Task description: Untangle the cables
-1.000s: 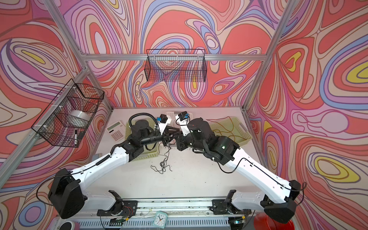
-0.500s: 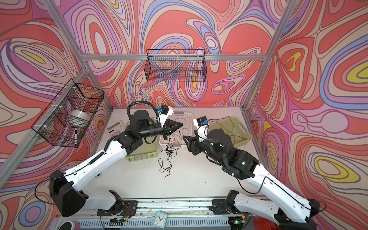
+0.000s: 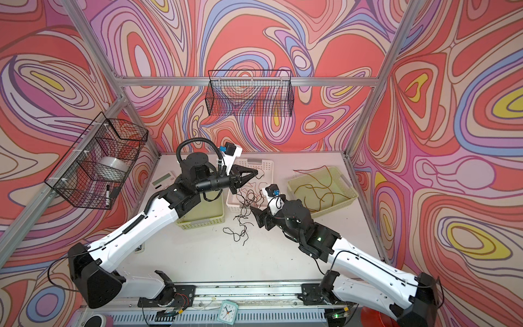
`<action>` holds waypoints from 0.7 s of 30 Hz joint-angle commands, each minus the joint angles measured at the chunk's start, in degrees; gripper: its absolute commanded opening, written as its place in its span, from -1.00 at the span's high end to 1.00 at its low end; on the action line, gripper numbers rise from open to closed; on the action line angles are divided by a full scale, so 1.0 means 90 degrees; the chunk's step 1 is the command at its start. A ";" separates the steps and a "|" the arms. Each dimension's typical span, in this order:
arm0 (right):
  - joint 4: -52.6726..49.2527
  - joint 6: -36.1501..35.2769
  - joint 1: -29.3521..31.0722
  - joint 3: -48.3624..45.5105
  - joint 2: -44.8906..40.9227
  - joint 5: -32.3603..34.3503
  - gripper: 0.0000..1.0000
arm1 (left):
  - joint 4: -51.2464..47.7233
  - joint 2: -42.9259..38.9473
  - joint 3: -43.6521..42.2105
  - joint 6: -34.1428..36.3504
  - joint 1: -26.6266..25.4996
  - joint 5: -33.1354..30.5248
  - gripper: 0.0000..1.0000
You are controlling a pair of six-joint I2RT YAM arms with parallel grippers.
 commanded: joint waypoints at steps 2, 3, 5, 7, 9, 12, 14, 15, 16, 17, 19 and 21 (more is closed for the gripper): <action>0.1696 -0.0424 -0.0023 0.0078 0.0390 -0.0433 -0.71 | -0.0178 -0.0033 0.0261 -0.0080 -0.0142 -0.0088 1.00; 0.1863 -0.0379 -0.0024 0.0060 0.0481 -0.0438 -0.70 | -0.0180 -0.0043 0.0284 -0.0072 -0.0163 -0.0139 1.00; 0.2068 -0.0360 -0.0024 0.0084 0.0646 -0.0513 -0.68 | -0.0185 -0.0043 0.0357 -0.0050 -0.0193 -0.0191 1.00; 0.2356 -0.0284 -0.0031 0.0089 0.0830 -0.0540 -0.64 | -0.0203 -0.0024 0.0453 -0.0054 -0.0232 -0.0226 1.00; 0.2923 -0.0116 -0.0034 -0.0028 0.0978 -0.0536 -0.59 | -0.0241 0.0006 0.0551 -0.0059 -0.0295 -0.0277 1.00; 0.3076 0.0155 -0.0028 0.0048 0.1255 -0.0094 -0.28 | -0.0311 0.0026 0.0687 -0.0083 -0.0381 -0.0286 1.00; 0.3481 0.0255 -0.0022 -0.0091 0.1347 -0.0067 0.07 | -0.0336 0.0007 0.0762 -0.0117 -0.0409 -0.0324 1.00; 0.3609 0.0292 -0.0031 -0.0155 0.1378 -0.0143 0.22 | -0.0349 -0.0008 0.0798 -0.0135 -0.0409 -0.0373 1.00; 0.3558 0.0310 -0.0033 -0.0179 0.1399 -0.0241 0.33 | -0.0393 -0.0027 0.0853 -0.0136 -0.0409 -0.0429 1.00; 0.3358 0.0348 -0.0022 -0.0180 0.1408 -0.0320 0.44 | -0.0467 -0.0042 0.0953 -0.0063 -0.0409 -0.0500 1.00; 0.3275 0.0497 -0.0020 -0.0327 0.1426 -0.0445 0.61 | -0.0708 -0.0026 0.1249 0.0084 -0.0404 -0.0621 1.00; 0.3364 0.0689 -0.0023 -0.0684 0.1429 -0.0573 0.72 | -0.1025 0.0064 0.1671 0.0230 -0.0399 -0.0625 1.00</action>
